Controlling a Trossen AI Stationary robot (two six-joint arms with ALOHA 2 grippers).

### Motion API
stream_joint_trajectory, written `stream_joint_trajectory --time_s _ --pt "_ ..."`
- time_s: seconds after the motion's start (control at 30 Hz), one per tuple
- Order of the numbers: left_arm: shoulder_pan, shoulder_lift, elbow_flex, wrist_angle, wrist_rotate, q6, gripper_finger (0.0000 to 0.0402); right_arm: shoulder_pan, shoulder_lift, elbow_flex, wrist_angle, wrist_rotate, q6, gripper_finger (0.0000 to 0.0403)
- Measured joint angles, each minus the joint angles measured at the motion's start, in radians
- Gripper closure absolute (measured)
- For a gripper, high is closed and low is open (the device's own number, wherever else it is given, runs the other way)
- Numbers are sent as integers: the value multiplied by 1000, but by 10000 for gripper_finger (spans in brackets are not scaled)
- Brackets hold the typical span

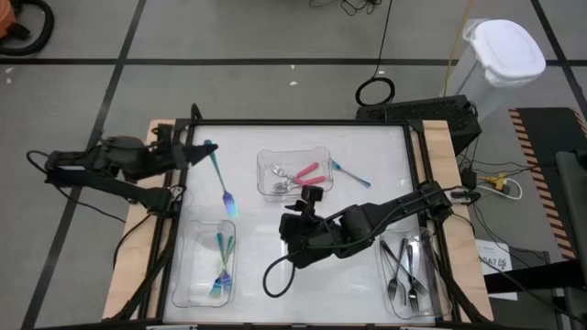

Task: Sort silverware by color (type)
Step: Put the blue fork into the left transparent bin

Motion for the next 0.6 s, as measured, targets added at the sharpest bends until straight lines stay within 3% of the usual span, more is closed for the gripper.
stream_joint_trajectory --time_s 0.23,0.6 --pt "0 -67 2 3 74 145 399 0 -18 0 1 -53 79 229" --pt "-1 -76 2 -70 226 175 399 -44 -108 0 -3 -78 122 229"
